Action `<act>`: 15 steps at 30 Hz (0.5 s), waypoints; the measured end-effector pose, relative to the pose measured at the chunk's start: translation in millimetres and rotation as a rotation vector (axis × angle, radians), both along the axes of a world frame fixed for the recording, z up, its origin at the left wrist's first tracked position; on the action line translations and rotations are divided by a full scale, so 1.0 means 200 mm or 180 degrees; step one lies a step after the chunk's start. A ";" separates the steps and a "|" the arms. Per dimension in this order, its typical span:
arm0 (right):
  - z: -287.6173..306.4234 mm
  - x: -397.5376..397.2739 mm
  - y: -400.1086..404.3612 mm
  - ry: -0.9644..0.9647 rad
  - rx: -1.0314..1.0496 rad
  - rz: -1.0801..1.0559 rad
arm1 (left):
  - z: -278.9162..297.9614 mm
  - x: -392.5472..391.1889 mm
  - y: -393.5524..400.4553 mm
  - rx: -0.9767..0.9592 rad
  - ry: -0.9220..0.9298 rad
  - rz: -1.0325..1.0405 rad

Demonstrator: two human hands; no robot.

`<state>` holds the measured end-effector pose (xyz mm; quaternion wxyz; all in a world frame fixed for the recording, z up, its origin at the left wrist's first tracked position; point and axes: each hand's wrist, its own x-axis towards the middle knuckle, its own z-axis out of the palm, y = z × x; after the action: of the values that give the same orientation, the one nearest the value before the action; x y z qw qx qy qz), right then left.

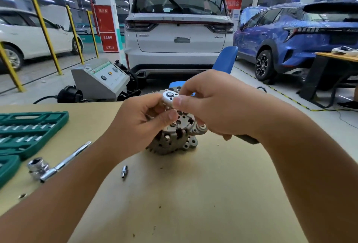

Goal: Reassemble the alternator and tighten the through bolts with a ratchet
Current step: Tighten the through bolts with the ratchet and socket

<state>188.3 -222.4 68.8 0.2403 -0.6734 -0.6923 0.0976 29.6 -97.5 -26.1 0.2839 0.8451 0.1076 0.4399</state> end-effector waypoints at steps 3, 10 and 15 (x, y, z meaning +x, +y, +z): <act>-0.01 0.02 0.00 0.0044 0.0041 -0.0016 | 0.02 -0.01 0.00 0.0251 0.0181 0.0115; -0.04 0.02 0.03 -0.0188 -0.0297 0.0007 | -0.02 -0.01 0.01 0.0253 0.0425 0.0265; -0.03 0.03 0.01 -0.0530 -0.0237 -0.0004 | -0.03 -0.01 0.00 0.0302 0.0353 0.0362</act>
<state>194.8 -219.6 62.3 0.1568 -0.6880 -0.7054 0.0668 27.4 -97.7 -32.0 0.2118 0.8732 0.1501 0.4125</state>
